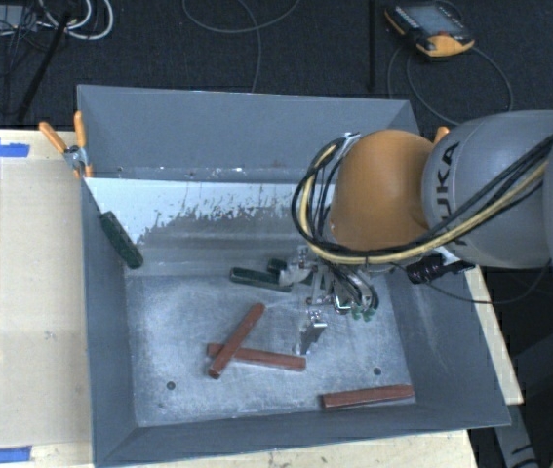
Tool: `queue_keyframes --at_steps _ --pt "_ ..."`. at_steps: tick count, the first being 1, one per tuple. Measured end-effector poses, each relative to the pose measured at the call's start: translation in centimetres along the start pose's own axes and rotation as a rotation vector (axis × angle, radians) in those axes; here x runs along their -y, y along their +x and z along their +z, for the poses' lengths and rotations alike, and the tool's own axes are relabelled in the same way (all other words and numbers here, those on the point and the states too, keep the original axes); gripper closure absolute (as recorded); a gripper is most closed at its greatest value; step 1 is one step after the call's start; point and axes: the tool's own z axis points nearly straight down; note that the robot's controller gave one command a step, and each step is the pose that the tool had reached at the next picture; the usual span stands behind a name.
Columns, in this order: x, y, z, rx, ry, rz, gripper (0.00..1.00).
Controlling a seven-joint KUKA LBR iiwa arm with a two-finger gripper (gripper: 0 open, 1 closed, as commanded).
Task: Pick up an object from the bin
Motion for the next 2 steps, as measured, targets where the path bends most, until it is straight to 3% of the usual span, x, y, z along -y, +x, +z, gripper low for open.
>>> queue_keyframes --at_steps 1,2 --pt "0.0 -0.2 -0.4 0.008 0.000 0.001 0.00" --pt "-4.0 6.1 7.2 0.016 0.001 -0.276 1.00"
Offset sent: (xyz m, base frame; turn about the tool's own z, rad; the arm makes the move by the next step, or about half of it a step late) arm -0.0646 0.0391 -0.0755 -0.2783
